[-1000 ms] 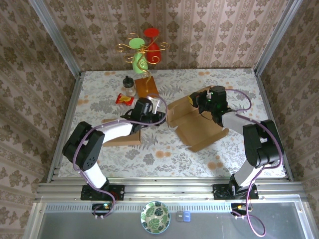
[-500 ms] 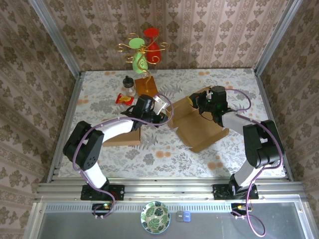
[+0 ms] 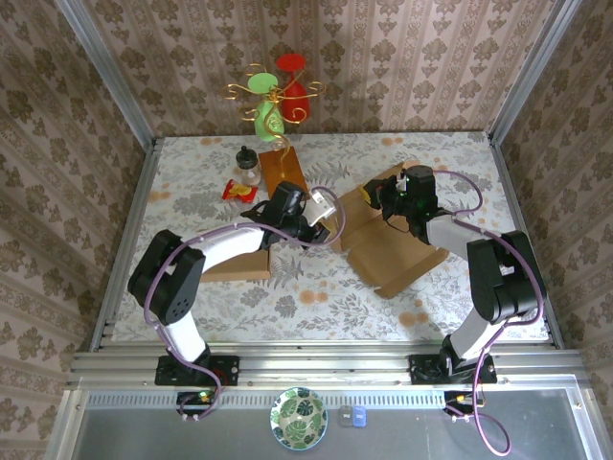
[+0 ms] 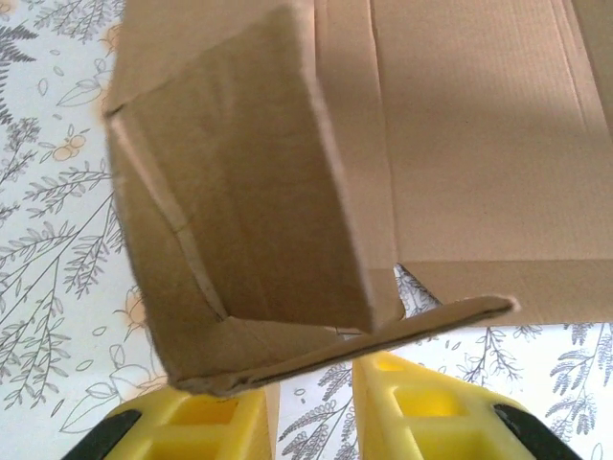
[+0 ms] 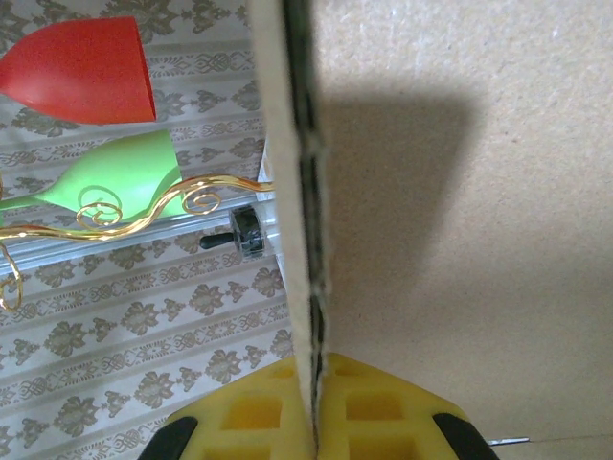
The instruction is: Fold the paper box
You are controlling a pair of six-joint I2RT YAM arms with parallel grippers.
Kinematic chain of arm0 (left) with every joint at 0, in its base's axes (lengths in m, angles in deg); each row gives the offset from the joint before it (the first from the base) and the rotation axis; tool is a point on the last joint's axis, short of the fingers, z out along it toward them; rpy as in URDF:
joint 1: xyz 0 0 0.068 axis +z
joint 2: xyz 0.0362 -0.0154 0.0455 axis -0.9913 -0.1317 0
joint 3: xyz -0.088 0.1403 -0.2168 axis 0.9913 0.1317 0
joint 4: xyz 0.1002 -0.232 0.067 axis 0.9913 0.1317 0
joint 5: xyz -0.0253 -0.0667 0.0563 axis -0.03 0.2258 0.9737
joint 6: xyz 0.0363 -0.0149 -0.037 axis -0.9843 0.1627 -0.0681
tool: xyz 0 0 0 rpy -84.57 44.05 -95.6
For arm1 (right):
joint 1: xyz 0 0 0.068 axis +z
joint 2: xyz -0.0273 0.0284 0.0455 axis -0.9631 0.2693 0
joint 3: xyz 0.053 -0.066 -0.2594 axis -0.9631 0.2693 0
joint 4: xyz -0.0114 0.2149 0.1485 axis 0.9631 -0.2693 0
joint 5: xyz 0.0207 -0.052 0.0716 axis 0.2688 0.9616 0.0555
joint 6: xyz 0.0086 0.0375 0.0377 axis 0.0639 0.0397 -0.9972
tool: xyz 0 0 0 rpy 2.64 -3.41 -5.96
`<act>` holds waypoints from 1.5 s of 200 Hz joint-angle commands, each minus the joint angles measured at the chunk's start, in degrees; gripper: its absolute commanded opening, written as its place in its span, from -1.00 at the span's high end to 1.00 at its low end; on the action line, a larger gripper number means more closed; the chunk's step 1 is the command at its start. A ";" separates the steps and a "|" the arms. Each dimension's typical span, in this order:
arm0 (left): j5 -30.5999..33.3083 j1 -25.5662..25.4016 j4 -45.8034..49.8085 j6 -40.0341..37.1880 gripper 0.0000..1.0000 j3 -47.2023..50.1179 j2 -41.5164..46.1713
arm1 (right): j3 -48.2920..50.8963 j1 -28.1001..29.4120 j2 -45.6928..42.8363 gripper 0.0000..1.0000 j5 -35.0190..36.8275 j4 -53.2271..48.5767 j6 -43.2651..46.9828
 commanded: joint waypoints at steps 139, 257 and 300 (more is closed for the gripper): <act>7.40 -4.15 -2.35 3.28 0.30 -2.35 -2.64 | 4.15 0.56 0.08 1.00 -0.08 9.62 -4.25; 20.71 -8.10 -9.75 12.59 0.32 -0.41 -4.85 | 16.73 -0.16 0.62 1.00 2.45 29.40 -7.72; 25.75 -8.83 -12.64 16.36 0.34 0.25 -6.11 | 17.55 -0.07 1.12 1.00 2.49 30.62 -8.51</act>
